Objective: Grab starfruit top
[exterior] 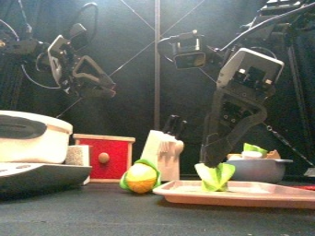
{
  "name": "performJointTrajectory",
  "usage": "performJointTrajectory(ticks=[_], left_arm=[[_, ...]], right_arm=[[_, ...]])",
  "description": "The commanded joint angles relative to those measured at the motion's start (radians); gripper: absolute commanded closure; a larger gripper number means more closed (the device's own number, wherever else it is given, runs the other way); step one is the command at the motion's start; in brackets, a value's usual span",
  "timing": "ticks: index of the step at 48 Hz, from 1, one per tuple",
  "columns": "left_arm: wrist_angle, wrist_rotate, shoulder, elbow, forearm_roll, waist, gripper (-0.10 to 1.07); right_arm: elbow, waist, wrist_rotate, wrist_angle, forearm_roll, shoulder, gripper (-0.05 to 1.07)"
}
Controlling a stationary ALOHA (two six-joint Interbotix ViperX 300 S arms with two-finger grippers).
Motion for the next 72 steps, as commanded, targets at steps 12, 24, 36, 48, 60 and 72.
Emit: performJointTrajectory(ticks=[12, 24, 36, 48, 60, 72], left_arm=[[-0.005, 0.002, 0.000, -0.009, -0.002, 0.005, 0.23], [-0.005, 0.000, 0.000, -0.006, -0.003, 0.021, 0.23], [-0.005, 0.002, 0.000, 0.003, -0.003, 0.037, 0.23], [-0.005, 0.002, 0.000, 0.006, -0.005, 0.037, 0.23], [-0.005, 0.002, 0.000, 0.011, -0.002, 0.037, 0.23], [0.003, 0.002, -0.011, 0.029, 0.008, 0.043, 0.23]], right_arm=[[-0.031, 0.005, -0.002, -0.006, 0.025, 0.031, 0.01], [-0.032, -0.002, -0.002, -0.011, 0.028, 0.052, 0.12], [-0.034, -0.002, -0.003, 0.002, 0.023, 0.037, 0.27], [-0.046, -0.003, -0.003, 0.025, 0.002, 0.008, 0.28], [-0.098, -0.009, -0.005, 0.026, -0.061, 0.008, 0.28], [-0.178, -0.021, -0.005, 0.048, -0.146, -0.003, 0.28]])
